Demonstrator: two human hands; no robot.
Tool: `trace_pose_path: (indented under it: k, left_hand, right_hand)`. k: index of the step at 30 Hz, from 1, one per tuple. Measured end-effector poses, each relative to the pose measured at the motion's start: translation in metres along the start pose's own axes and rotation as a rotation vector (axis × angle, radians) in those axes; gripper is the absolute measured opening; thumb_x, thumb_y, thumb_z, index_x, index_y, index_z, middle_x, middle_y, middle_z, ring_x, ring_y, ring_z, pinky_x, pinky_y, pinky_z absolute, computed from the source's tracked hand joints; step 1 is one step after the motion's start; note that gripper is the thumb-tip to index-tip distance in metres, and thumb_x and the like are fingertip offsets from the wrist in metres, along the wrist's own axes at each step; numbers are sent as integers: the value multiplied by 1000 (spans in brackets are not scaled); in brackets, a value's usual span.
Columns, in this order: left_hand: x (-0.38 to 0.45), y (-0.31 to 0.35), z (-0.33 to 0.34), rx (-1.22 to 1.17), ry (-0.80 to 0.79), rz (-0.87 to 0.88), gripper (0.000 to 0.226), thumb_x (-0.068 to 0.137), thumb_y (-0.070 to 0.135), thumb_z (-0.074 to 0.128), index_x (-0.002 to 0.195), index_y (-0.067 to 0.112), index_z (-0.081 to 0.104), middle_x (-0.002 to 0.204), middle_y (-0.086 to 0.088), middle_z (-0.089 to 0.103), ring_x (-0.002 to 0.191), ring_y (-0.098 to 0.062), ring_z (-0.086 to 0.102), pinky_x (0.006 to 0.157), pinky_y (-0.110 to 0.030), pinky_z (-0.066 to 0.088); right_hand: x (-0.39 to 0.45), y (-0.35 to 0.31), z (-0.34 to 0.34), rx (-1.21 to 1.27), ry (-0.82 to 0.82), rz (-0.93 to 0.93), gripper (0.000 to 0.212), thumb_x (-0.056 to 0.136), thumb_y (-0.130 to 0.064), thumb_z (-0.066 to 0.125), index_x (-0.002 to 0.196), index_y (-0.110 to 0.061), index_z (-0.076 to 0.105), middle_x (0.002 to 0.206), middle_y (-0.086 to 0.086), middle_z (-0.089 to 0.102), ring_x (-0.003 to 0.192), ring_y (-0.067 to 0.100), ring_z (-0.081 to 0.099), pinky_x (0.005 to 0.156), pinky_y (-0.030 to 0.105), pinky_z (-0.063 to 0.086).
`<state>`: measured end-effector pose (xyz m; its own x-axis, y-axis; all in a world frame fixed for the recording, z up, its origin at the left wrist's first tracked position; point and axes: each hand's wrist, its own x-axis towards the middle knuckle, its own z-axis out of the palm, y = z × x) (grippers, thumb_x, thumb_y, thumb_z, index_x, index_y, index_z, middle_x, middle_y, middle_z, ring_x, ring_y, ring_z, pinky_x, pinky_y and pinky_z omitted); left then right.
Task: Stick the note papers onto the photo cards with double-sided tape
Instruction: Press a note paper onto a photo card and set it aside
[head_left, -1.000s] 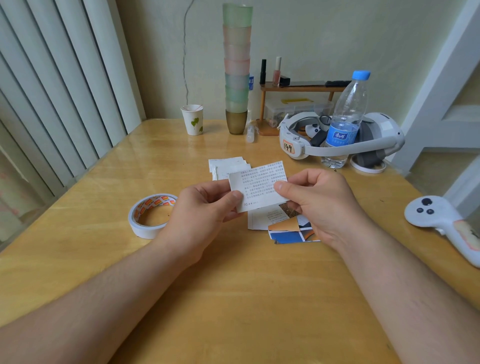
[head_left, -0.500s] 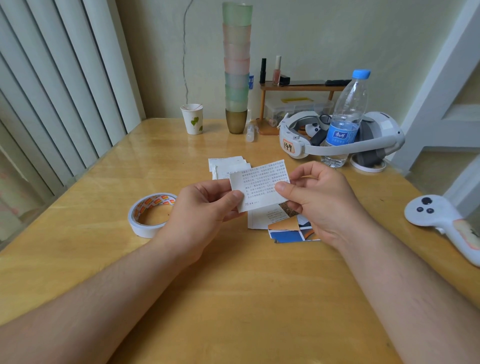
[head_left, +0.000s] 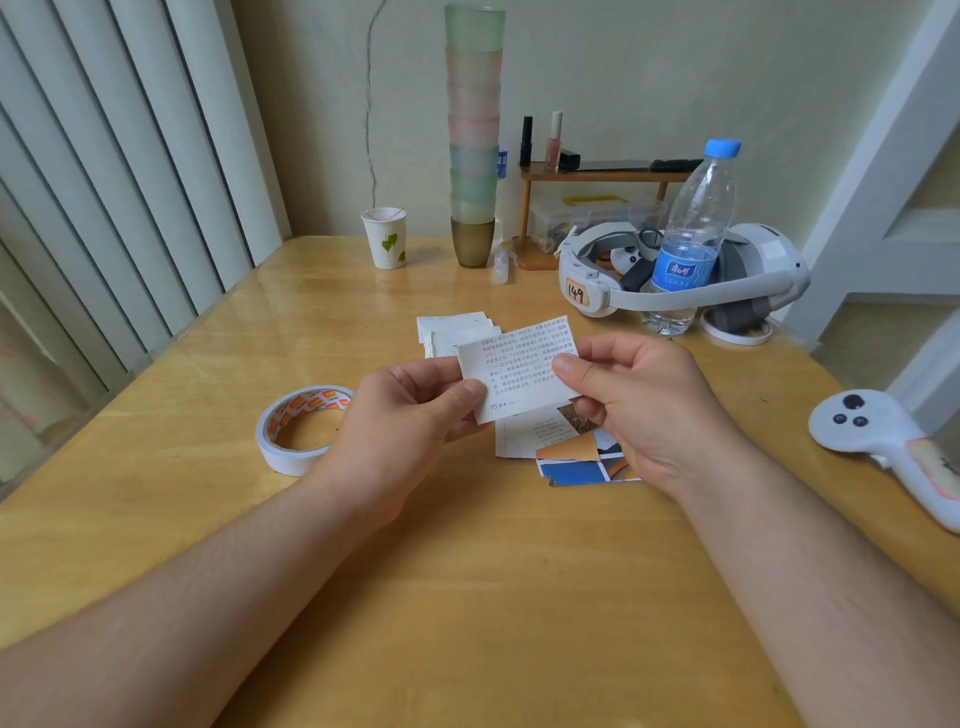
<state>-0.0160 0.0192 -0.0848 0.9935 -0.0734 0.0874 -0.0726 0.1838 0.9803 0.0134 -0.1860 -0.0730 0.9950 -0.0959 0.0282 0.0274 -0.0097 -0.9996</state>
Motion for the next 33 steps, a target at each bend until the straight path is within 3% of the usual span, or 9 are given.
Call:
trace_pose_path:
  k: [13,19,33]
  left_hand:
    - [-1,1,1,-9,4,10,21,101,-4,60,111,6,76,108,-6,81,101,-20,78,82,-25,62]
    - [-2,1,1,6,-15,29,22,101,-4,60,112,8,76,107,-5,81,99,-17,78,78,-20,60]
    - [-2,-4,0,109,-38,79,22,101,0,63,117,8,76,108,-5,81,102,-19,78,85,-24,60]
  right_hand:
    - [1,2,0,-3,0,31,18,91,-17,80,108,-15,76,100,2,81,97,23,73,70,26,52]
    - [-9,-6,6,12,-117,77,10,96,-17,72,103,-18,79,100,-3,81,103,21,72,87,36,52]
    - [-15,-4,14,-15,-176,37,11,95,-13,72,104,-18,76,99,-1,82,99,21,77,77,32,54]
